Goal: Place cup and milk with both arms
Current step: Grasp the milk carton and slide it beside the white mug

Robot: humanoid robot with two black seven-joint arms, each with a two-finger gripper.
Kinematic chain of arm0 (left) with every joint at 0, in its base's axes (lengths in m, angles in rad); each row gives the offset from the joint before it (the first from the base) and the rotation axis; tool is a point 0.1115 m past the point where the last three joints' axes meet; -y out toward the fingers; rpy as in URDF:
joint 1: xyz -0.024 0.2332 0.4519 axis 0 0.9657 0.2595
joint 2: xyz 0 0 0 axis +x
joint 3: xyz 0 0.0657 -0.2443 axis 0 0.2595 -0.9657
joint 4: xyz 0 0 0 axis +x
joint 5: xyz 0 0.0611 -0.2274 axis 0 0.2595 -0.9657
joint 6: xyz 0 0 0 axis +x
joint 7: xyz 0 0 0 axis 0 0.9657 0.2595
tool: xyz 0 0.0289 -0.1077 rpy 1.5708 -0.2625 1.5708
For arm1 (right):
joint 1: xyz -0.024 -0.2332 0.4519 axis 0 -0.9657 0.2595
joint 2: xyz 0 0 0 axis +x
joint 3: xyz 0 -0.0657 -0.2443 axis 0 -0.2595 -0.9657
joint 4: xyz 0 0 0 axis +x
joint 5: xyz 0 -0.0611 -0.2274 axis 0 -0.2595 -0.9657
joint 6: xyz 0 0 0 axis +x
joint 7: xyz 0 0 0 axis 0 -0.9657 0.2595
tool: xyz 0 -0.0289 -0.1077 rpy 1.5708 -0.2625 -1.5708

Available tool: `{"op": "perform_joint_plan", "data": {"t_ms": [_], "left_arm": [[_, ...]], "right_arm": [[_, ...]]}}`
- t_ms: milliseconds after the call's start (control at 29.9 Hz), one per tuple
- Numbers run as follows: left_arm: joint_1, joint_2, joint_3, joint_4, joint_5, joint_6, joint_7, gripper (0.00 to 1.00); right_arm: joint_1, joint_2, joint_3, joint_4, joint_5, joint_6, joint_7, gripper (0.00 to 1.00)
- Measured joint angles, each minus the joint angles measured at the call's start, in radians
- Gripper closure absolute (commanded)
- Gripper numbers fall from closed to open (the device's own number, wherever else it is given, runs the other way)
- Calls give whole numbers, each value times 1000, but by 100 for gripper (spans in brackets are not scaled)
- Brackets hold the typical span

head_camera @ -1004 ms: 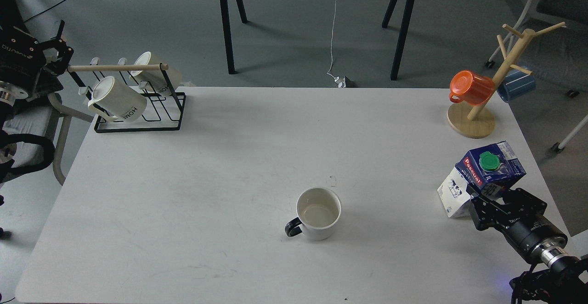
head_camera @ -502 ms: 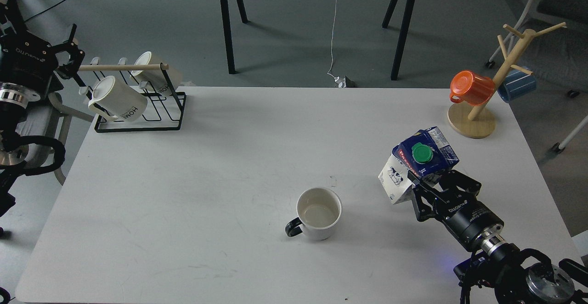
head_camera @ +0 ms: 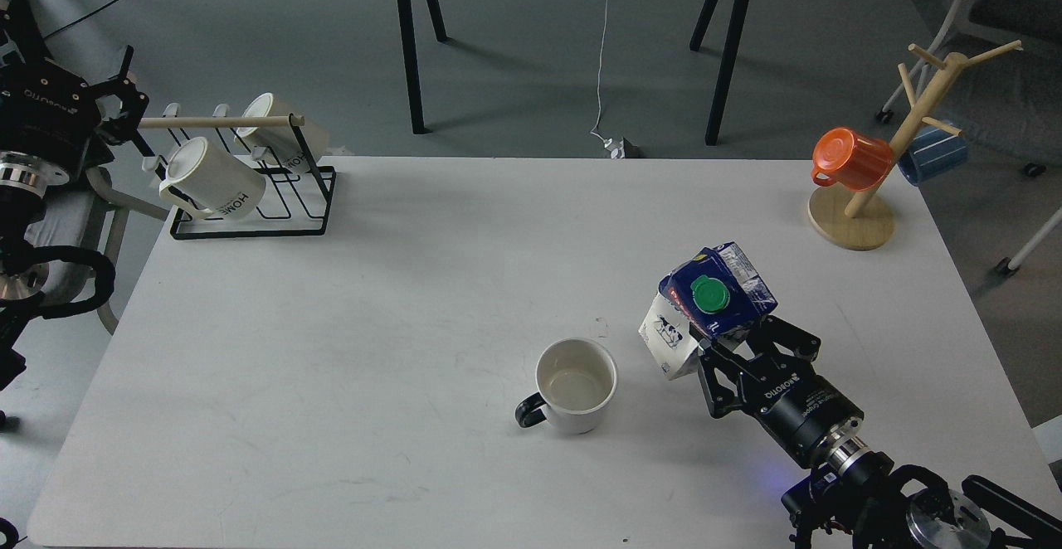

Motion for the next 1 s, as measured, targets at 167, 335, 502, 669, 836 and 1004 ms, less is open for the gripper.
{"op": "perform_joint_plan", "data": {"t_ms": [167,335,502,669,836,1004], "left_arm": [[0,0,0,0,0,0,0,0],[0,0,0,0,0,0,0,0],[0,0,0,0,0,0,0,0],[0,0,0,0,0,0,0,0],[0,0,0,0,0,0,0,0],[0,0,0,0,1,0,0,0]], "right_arm": [[-2,16,-17,-5,-15,-1,0,79],[-11,34,-23,-7,-36,-12,0,79],[-15,53,-25,-12,-43,-23,0,77],[-20,56,-25,-15,-63,-26,0,72],[-20,60,-32,-15,-67,-26,0,66],[-20,63,-39,-15,-68,-26,0,59]]}}
